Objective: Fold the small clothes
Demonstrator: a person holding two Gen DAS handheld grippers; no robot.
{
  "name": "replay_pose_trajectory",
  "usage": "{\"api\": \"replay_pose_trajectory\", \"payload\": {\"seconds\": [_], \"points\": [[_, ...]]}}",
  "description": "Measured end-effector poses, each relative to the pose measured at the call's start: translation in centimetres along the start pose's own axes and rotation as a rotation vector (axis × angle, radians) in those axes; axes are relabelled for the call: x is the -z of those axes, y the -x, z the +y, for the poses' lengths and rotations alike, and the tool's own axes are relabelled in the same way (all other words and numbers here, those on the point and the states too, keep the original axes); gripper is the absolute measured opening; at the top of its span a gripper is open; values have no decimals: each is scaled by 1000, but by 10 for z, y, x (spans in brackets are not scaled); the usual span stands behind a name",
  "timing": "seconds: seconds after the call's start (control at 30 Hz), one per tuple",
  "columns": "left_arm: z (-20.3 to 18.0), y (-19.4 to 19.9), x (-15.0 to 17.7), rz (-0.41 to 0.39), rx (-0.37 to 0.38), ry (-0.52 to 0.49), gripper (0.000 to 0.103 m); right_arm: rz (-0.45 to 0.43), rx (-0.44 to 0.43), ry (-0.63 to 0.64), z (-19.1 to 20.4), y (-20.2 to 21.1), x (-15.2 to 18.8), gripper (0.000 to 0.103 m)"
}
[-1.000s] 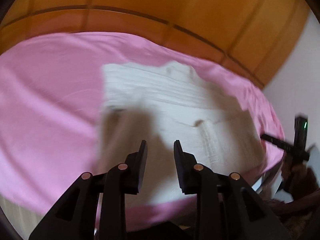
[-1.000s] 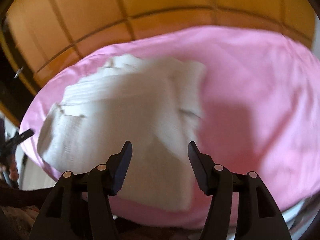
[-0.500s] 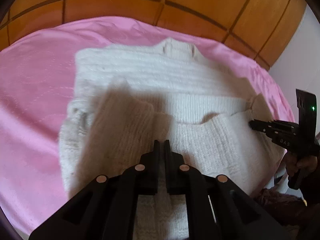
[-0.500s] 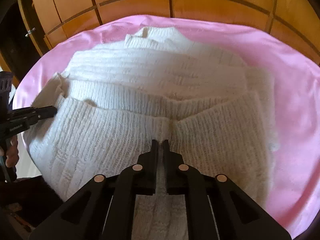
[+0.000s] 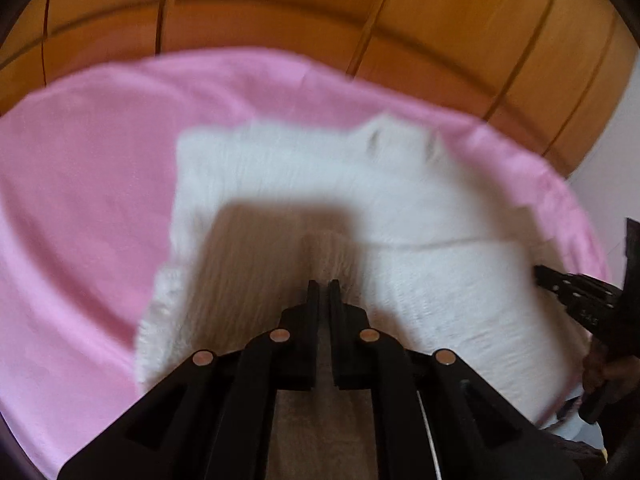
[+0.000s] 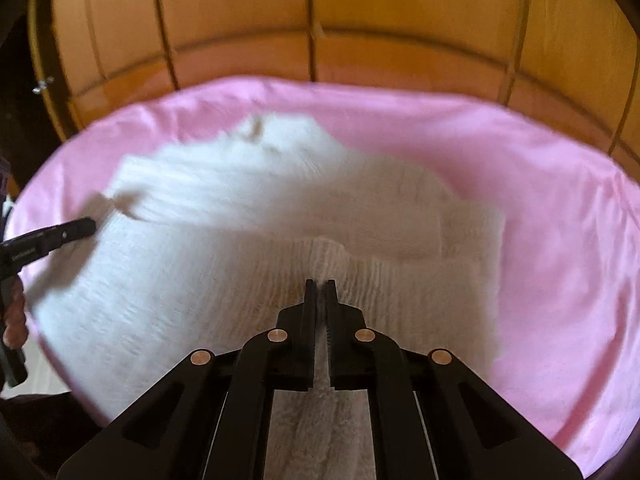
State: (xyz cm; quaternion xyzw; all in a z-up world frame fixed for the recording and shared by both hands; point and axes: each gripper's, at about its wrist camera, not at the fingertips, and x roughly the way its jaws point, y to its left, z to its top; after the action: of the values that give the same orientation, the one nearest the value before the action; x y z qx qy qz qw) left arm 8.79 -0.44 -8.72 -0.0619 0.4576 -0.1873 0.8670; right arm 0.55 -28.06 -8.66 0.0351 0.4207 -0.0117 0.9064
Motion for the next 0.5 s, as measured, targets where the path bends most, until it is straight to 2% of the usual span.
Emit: {"api": "replay_pose_trajectory", "payload": {"seconds": [0.1, 0.17, 0.23, 0.27, 0.3, 0.37, 0.47, 0.5], "points": [[-4, 0, 1, -2, -30, -27, 8, -14, -6, -22, 0, -1, 6, 3], [-3, 9, 1, -9, -2, -18, 12, -21, -32, -40, -4, 4, 6, 6], [1, 17, 2, -29, 2, -18, 23, -23, -40, -41, -6, 7, 6, 6], [4, 22, 3, -27, -3, -17, 23, -21, -43, -43, -7, 8, 6, 6], [6, 26, 5, -30, -2, -12, 24, -22, -49, -44, -7, 10, 6, 9], [12, 35, 9, -42, -1, -7, 30, -36, -52, -37, -4, 13, 6, 31], [19, 49, 12, -62, -12, -5, 34, -40, -42, -24, 1, 16, 6, 37], [21, 53, 13, -71, -14, -5, 41, -45, -46, -23, 3, 17, 6, 37]]}}
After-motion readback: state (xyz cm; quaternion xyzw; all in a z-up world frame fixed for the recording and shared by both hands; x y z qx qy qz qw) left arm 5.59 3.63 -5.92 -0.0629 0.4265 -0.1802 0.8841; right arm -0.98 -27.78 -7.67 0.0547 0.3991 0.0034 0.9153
